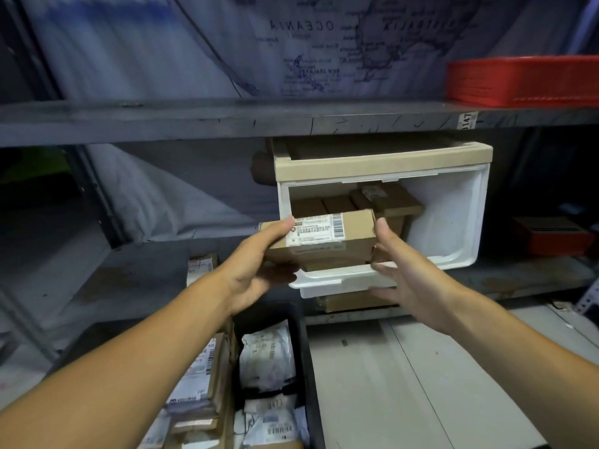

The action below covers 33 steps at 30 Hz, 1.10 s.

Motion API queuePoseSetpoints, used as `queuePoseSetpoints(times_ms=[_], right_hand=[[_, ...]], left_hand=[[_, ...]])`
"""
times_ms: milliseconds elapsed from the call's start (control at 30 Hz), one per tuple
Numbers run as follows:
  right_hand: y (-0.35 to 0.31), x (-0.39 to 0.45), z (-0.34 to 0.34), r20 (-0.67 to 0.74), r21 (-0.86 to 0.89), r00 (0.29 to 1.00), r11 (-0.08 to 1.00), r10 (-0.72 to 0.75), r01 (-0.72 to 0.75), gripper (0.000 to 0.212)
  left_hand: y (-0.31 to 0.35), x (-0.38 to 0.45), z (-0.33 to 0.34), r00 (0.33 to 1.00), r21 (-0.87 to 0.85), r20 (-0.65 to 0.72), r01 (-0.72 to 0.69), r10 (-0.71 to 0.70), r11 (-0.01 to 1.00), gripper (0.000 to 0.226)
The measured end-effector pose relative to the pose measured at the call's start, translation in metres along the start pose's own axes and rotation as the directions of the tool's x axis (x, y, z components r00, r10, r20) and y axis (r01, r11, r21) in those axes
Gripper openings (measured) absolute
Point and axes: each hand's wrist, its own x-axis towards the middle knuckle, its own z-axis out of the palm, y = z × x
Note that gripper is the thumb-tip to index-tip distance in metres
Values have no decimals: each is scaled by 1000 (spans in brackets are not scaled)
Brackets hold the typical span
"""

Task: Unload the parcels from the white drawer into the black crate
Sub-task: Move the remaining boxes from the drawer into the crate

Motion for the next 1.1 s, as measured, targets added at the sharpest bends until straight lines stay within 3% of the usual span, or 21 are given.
queuePoseSetpoints(times_ms=[100,200,300,400,500,567,667,767,833,933,1000,1100], right_hand=[[0,0,-4,20,-86,987,983,-160,162,94],[1,0,-4,87,-145,978,968,-191,203,79],[2,0,-1,-1,-183,975,959,-221,217,61],[5,1,-2,-81,-176,976,967,-200,184,66],[9,5,-6,-182,-111,979,991,-88,69,62],[11,10,-7,-253,-11,967,1000,13,-16,56],[10,14,-5,-305,93,947,993,100,-74,50],[10,14,-2,-285,116,944,983,168,-140,46],[11,13,1,-245,115,951,980,186,-162,43],[7,11,2,-195,149,977,987,82,-53,30],[5,8,-2,-175,47,983,997,-49,58,48],[8,1,-6,-9,-426,975,883,-222,197,83]], left_hand=[[1,-4,-6,994,-39,9,113,-113,993,39],[-1,-3,-8,986,-78,-31,160,-163,984,57],[-2,0,-14,965,16,39,259,-259,966,74],[-3,-1,-18,949,101,121,279,-290,955,80],[-5,-4,-9,976,119,136,153,-169,981,76],[-5,-7,2,999,109,47,6,-11,994,63],[-6,-7,10,991,164,-29,-127,133,978,66],[-7,-7,14,986,229,-11,-158,165,960,63],[-7,-6,16,984,225,-69,-146,165,963,57],[-6,1,11,977,149,-178,-91,118,985,47],[-3,1,8,969,55,-237,-57,69,997,41],[0,1,1,962,-7,-272,-16,13,1000,39]])
